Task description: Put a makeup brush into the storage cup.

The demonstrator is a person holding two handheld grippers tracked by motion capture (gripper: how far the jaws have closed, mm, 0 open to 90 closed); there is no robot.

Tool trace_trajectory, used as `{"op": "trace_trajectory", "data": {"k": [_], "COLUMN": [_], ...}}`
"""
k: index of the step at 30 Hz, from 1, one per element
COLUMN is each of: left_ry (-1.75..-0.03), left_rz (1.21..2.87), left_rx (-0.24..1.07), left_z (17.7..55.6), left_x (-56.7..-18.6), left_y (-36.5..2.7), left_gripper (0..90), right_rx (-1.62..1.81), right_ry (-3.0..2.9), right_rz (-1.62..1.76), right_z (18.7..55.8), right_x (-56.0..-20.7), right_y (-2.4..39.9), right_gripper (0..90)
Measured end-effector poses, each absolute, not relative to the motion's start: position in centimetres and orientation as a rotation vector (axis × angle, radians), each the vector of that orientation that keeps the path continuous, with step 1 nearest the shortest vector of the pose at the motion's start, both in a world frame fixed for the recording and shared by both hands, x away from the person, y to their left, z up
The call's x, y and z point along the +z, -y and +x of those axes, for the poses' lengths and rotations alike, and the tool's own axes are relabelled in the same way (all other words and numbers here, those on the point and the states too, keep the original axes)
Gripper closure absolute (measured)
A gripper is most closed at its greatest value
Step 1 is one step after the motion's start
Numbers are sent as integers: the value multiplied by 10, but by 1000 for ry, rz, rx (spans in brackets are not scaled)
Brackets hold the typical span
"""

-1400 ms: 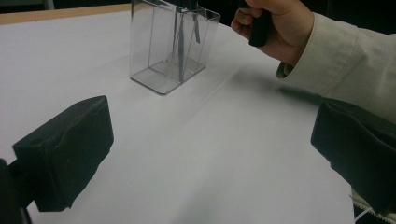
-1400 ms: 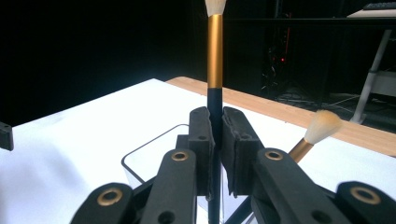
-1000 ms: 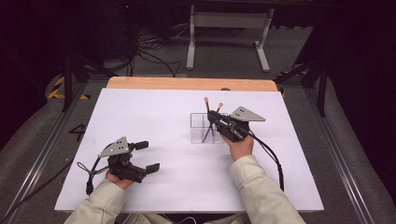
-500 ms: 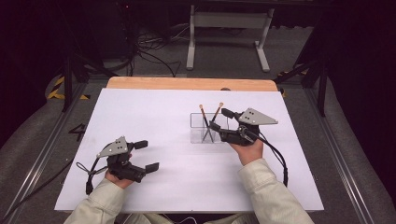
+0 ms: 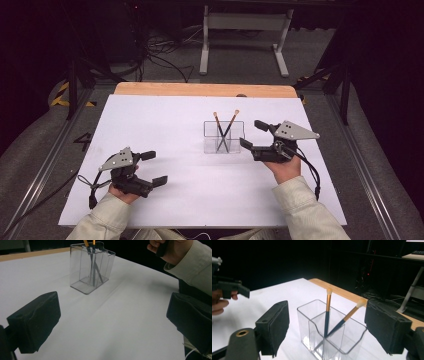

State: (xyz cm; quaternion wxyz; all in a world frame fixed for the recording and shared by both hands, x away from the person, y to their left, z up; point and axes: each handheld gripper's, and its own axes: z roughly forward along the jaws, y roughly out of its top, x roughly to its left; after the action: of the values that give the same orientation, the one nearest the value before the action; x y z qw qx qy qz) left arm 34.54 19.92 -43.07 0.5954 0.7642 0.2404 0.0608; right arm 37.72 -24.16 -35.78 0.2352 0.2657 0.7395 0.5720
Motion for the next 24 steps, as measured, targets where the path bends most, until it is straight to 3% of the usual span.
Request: {"op": "trace_trajectory", "data": {"k": [24], "left_ry": [-543], "left_rz": [1775], "left_rx": [133], "left_z": [329], "left_x": [-430], "left_y": [-217], "left_gripper": [0], "right_rx": [1584], "right_ry": [-2099], "right_rz": [758], "right_z": [351], "right_x": [-380], "right_y": [273], "right_gripper": [63]}}
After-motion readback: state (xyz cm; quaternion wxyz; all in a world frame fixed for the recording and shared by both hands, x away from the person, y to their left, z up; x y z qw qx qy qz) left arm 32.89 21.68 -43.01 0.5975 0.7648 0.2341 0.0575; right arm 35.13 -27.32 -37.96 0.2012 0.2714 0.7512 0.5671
